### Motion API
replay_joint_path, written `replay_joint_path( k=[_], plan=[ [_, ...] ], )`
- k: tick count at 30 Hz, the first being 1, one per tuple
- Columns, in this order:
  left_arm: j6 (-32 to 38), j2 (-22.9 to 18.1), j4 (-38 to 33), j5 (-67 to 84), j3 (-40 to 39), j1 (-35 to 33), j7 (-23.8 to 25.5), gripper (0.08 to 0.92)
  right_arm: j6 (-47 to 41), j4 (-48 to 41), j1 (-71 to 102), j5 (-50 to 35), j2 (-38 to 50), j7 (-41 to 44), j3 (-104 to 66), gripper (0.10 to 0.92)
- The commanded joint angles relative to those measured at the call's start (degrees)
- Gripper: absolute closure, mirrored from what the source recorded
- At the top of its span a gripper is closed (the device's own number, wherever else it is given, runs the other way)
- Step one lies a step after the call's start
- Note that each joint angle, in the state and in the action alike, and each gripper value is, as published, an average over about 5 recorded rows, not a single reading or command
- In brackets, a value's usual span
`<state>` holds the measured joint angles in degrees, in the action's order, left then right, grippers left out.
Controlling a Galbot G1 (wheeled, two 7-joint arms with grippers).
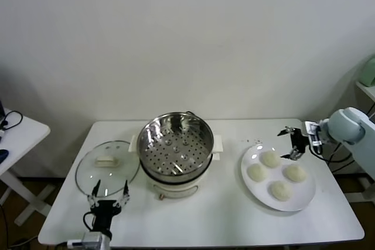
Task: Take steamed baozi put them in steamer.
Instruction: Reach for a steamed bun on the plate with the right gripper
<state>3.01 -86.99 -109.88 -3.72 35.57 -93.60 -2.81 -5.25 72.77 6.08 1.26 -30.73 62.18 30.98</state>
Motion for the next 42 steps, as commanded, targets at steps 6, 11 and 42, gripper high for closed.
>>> replay_joint_path(
  k=[6, 11, 42],
  plan=[
    [-0.24, 0.31, -0.04, 0.23, 1.46, 0.14, 0.51, 0.177, 2.1, -11.02, -12.43, -0.83, -7.4, 3.64, 18.42, 0.203],
    [-0.27, 0.33, 0.32, 0.23, 2.01, 0.26, 0.58, 0.177, 2.06, -13.07, -11.91, 0.9, -10.15, 3.4, 18.91, 0.203],
    [-0.15, 0.47, 1.6, 0.06, 3.73, 0.74, 0.88, 0.177, 0.34, -19.1, -6.53, 7.99, -15.57, 1.52, 13.41, 0.203]
  ],
)
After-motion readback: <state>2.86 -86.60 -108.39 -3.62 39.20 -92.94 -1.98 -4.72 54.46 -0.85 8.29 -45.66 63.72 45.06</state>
